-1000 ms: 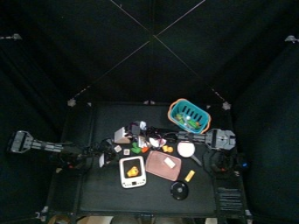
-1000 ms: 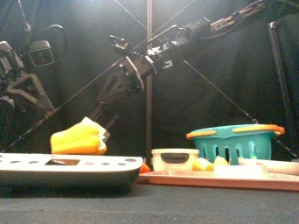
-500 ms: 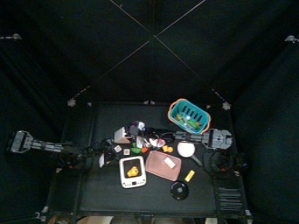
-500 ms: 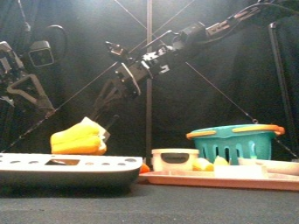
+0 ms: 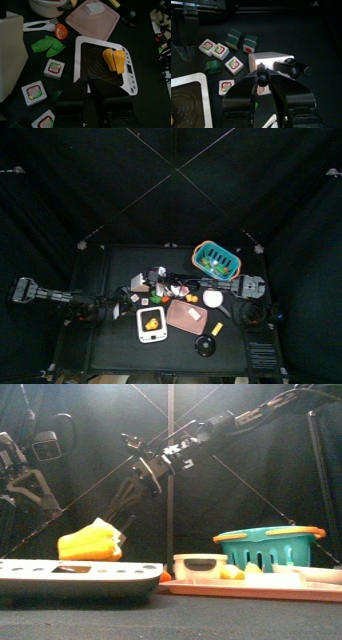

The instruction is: Grab cleaver

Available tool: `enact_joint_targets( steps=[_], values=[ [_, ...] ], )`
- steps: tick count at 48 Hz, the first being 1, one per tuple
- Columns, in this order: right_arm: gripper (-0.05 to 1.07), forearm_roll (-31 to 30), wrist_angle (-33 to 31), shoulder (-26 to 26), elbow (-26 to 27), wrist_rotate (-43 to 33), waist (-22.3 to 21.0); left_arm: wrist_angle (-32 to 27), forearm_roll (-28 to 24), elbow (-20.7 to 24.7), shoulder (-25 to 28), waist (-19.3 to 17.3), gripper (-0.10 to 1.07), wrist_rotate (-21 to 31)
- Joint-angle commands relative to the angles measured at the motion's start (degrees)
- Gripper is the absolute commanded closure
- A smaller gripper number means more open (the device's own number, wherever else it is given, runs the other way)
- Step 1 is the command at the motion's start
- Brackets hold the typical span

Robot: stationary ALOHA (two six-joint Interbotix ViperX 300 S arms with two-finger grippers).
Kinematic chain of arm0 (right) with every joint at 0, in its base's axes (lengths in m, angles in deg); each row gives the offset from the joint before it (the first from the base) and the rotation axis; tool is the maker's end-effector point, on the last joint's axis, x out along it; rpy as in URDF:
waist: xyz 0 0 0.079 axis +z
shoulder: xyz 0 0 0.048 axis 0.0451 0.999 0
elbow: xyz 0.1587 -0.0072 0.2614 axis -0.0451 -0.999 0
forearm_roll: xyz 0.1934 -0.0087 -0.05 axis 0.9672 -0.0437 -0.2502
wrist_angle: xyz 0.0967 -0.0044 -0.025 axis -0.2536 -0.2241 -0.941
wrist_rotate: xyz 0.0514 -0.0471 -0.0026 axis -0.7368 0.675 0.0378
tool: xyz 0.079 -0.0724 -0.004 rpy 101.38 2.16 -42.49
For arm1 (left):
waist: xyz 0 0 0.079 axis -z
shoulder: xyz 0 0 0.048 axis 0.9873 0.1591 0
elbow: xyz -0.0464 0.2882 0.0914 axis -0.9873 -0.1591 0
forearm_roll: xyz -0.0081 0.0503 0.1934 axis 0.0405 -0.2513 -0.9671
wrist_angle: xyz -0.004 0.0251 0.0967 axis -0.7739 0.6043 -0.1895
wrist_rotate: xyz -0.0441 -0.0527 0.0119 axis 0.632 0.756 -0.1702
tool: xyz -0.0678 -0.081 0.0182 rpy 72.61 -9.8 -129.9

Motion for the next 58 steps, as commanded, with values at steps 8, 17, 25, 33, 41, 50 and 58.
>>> enact_joint_targets(
  steps=[8, 17, 25, 33, 41, 50, 58],
  values=[
    [0.52, 0.0, 0.2, -1.5, 1.7, -0.1, -0.4, 0.4, 0.0, 0.8, 0.1, -0.1, 0.45, 0.0],
    [0.59, 0.5, 0.2, -1.6, 1.7, -0.3, -0.4, 0.5, 0.0, 0.8, 0.1, -0.1, 0.45, 0.0],
    [0.59, 0.4, 0.1, -2.7, 1.6, -0.4, -0.4, 0.5, 0.0, 0.9, 0.1, -0.1, 0.45, -0.1],
    [0.59, 0.1, 0.2, -4.2, 1.1, -0.4, -0.4, 0.4, 0.0, 0.8, 0.1, -0.1, 0.45, -0.2],
    [0.59, 0.0, 0.2, -5.4, -0.2, -0.3, -0.4, 0.5, 0.0, 0.8, 0.1, -0.2, 0.45, -0.1],
    [0.60, 0.0, 0.4, -7.4, -2.0, -0.3, -0.4, 0.4, 0.0, 1.0, 0.1, -0.1, 0.45, -0.1],
    [0.60, -0.2, 0.4, -9.8, -3.4, -0.2, -0.4, 0.5, 0.0, 1.1, 0.1, -0.2, 0.45, -0.1]
  ],
)
